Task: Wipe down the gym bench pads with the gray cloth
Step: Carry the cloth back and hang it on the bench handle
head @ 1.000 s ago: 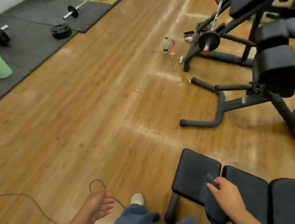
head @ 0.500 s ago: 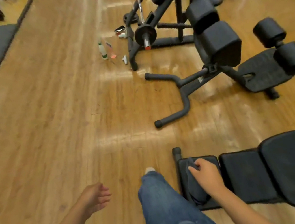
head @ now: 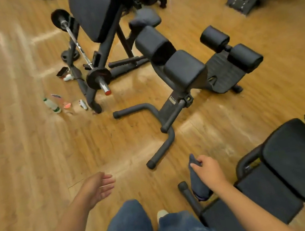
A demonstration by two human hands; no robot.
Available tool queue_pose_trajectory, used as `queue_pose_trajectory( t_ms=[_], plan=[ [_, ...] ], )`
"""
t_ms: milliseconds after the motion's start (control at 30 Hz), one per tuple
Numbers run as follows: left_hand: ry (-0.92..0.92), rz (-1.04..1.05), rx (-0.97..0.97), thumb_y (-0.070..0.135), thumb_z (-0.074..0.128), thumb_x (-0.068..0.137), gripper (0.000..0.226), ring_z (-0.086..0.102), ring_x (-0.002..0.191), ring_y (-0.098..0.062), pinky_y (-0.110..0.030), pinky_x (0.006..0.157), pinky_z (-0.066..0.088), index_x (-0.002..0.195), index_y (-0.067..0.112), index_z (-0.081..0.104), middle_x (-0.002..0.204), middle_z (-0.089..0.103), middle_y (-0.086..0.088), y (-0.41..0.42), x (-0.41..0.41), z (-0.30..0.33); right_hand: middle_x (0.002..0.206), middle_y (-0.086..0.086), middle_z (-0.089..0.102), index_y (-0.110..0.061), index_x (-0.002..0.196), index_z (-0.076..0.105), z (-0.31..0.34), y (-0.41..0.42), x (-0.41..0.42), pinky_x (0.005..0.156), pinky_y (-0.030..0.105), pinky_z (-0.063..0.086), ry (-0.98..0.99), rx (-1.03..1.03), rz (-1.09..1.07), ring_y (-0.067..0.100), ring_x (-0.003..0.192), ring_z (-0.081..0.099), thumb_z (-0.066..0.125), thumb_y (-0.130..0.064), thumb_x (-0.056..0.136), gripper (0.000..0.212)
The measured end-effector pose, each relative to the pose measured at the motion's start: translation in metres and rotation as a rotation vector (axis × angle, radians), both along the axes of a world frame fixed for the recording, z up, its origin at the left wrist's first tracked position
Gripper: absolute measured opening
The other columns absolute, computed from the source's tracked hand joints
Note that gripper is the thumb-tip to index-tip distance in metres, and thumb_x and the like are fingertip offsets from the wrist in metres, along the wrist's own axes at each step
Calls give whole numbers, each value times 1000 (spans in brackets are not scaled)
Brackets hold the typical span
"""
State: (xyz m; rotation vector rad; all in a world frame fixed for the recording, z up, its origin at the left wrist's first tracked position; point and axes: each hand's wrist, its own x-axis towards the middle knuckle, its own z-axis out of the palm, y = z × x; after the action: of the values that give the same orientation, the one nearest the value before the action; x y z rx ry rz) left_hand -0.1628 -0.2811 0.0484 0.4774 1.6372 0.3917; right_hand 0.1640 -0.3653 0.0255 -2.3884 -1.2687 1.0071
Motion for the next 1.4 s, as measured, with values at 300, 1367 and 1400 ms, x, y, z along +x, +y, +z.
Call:
queue_pose_trajectory(
  t_ms=[300, 1367, 1400],
  plan=[
    [-43, -502, -25, 19, 34, 97, 25, 56, 74, -20, -30, 67, 44, 92, 6, 55, 85, 63, -9, 191, 87, -11, 71, 12, 55, -5, 76, 53, 9, 109, -21, 52, 30, 29, -54, 3, -338, 21, 63, 52, 54, -32, 92, 31],
    [-187, -911, -73, 6, 46, 92, 18, 63, 73, -26, -34, 64, 50, 89, 5, 64, 78, 67, -14, 274, 281, -28, 71, -3, 67, -15, 79, 64, -1, 258, 15, 55, 19, 46, 969, 268, -1130, 6, 66, 63, 63, -23, 87, 11],
    [-150, -938, -37, 7, 47, 91, 17, 62, 74, -25, -34, 65, 50, 87, 6, 64, 78, 67, -14, 277, 284, -32, 66, -4, 64, -16, 73, 62, -4, 260, 16, 54, 18, 44, 945, 280, -1135, 6, 63, 61, 64, -22, 86, 15]
  ],
)
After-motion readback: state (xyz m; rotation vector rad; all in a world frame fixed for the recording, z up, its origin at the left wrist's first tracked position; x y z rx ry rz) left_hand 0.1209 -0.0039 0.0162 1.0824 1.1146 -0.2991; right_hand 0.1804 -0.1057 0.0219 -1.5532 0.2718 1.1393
